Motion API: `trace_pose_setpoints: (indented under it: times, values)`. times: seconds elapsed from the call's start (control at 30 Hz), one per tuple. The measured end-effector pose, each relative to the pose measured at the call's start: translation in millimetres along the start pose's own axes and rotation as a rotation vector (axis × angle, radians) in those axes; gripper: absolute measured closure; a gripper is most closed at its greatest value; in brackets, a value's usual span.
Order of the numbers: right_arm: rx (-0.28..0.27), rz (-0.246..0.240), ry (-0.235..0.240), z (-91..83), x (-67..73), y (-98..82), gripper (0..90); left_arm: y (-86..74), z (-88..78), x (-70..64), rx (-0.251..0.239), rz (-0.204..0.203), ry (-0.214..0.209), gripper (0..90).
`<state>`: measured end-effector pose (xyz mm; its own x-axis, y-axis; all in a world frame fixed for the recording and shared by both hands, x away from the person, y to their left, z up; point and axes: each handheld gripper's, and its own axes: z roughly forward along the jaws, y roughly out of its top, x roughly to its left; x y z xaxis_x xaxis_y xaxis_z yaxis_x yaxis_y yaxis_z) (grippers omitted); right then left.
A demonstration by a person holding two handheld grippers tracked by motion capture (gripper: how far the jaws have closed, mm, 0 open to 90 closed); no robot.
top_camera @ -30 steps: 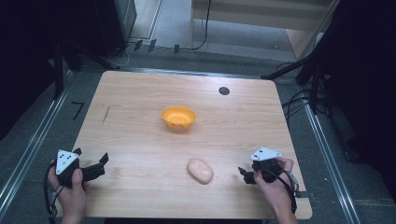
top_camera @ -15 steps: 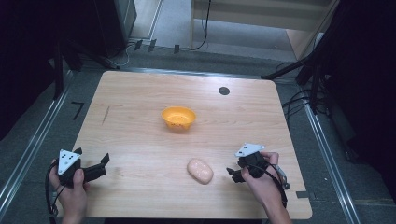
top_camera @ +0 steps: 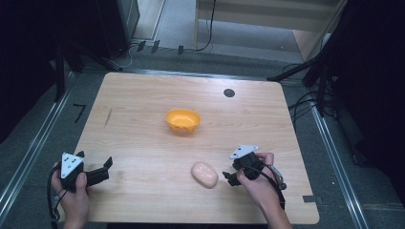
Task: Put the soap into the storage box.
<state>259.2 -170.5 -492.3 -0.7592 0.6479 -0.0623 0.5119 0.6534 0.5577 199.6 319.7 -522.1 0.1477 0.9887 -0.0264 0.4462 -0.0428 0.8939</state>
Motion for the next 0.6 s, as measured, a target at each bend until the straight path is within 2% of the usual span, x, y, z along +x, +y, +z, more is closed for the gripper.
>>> trace_pose_setpoints:
  times: [0.6]
  values:
    - [-0.008,-0.033,0.045,13.2,20.9,21.8,24.7,0.1,0.1,-0.2,0.000,0.006,-0.007,0.0]
